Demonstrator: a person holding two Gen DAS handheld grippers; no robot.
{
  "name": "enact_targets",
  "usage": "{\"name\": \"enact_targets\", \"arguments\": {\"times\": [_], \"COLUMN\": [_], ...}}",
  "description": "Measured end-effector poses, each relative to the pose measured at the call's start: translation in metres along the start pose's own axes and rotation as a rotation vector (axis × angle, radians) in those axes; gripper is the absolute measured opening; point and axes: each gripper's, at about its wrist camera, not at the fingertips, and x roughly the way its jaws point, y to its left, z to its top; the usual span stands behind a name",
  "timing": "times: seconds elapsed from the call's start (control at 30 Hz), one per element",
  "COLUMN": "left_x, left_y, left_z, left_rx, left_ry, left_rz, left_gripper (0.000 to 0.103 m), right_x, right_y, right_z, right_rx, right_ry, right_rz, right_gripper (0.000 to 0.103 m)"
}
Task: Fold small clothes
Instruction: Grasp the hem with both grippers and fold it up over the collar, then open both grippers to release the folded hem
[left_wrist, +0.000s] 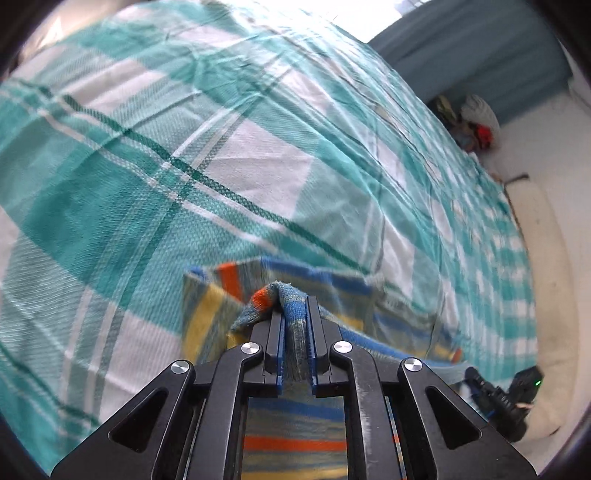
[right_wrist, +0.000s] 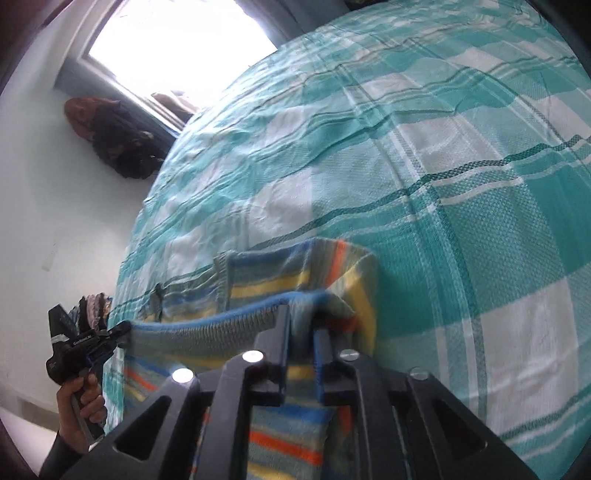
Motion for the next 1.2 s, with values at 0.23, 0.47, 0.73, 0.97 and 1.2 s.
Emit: {"name": "enact_targets", "arguments": {"times": [0.23,0.47,0.73,0.97,1.2], "left_x": [-0.011,-0.040,-0.072,-0.062,-0.069], "left_y": [-0.003,0.018,0.040,0.036,0.025], "left_z": [0.006,0.005,-0.113,-0.151,-0.147], "left_rx": [0.020,-0.008,0.222,0.272,0.347], "left_ry": [-0.026,-0.071,0.131,0.188,0.266], "left_rz": [-0.005,-0.003,0.003,0.038,0.062], "left_gripper": [0.050,0.086,0.086,0.012,0.009], "right_x": [-0.016,-0.025,-0.068,-0.058,-0.073], "right_y": [-0.004,0.009,0.010,0.013,0.007], "right_z": [0.022,-0.003,-0.092,-0.144,-0.137], "right_rx": [0.060,-0.030,-0.177,-0.265,-0.205], "right_ry": [-0.067,0.016,0.140,0.217,0.298], "right_rz": [0.085,0.078,0.083,0.036,0.046], "right_gripper": [0.037,0.037,0.038,0.027,0.004]}}
